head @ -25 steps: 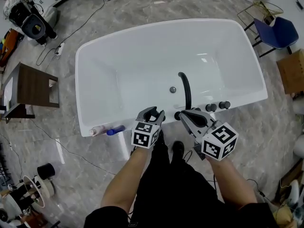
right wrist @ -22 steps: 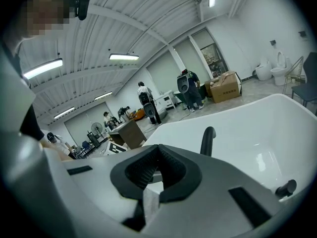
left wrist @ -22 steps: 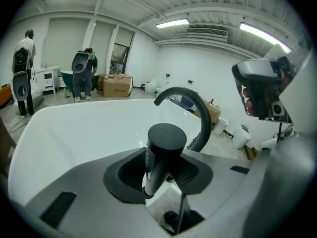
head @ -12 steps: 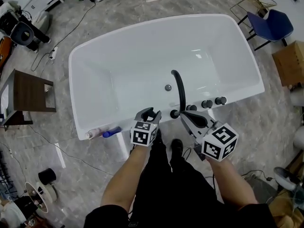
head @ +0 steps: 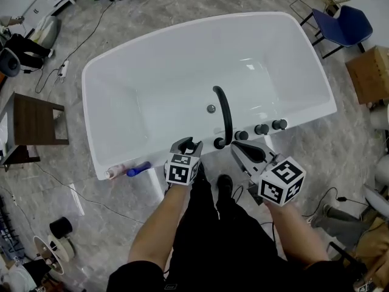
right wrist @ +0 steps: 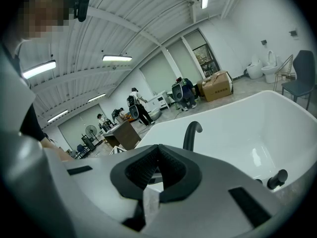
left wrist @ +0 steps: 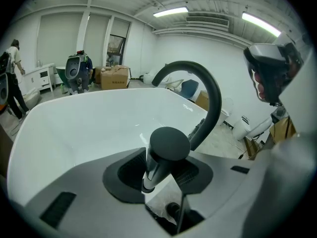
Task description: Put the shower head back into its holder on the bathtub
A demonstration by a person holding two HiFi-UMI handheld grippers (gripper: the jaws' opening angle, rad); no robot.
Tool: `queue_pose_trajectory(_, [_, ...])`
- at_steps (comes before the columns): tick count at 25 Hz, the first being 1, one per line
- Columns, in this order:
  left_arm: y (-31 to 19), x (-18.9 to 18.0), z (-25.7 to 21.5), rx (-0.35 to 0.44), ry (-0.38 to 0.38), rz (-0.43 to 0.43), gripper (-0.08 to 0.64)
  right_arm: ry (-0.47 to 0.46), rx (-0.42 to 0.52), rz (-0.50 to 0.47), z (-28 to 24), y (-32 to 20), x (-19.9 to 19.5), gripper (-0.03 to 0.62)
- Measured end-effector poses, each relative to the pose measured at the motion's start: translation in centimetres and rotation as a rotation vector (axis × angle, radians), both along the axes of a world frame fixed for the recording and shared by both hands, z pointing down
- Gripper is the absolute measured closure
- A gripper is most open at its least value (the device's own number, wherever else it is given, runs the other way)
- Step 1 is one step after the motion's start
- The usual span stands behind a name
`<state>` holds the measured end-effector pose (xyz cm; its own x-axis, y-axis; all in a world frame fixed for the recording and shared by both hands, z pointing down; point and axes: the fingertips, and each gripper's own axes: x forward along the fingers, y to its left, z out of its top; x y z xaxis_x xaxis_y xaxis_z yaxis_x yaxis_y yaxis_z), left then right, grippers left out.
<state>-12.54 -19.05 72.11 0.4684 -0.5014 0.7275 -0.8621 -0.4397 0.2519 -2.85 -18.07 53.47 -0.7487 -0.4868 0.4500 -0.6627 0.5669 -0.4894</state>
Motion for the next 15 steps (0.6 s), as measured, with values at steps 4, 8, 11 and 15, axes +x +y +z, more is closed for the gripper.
queue_pose_trajectory(4, [0.2, -0.1, 0.5, -0.012, -0.007, 0.006, 0.410, -0.001, -0.006, 0.004, 0.2, 0.0, 0.0, 0.578])
queue_pose_trajectory(8, [0.5, -0.5, 1.1, -0.019, -0.016, 0.013, 0.410, -0.005, -0.011, 0.007, 0.5, 0.2, -0.4, 0.578])
queue_pose_trajectory(11, [0.6, -0.3, 1.5, -0.025, -0.023, 0.016, 0.410, -0.008, -0.014, 0.006, 0.6, 0.1, -0.3, 0.578])
queue_pose_trajectory(15, [1.0, -0.4, 2.1, -0.037, -0.033, 0.019, 0.410, -0.009, -0.015, 0.003, 0.6, 0.3, -0.5, 0.578])
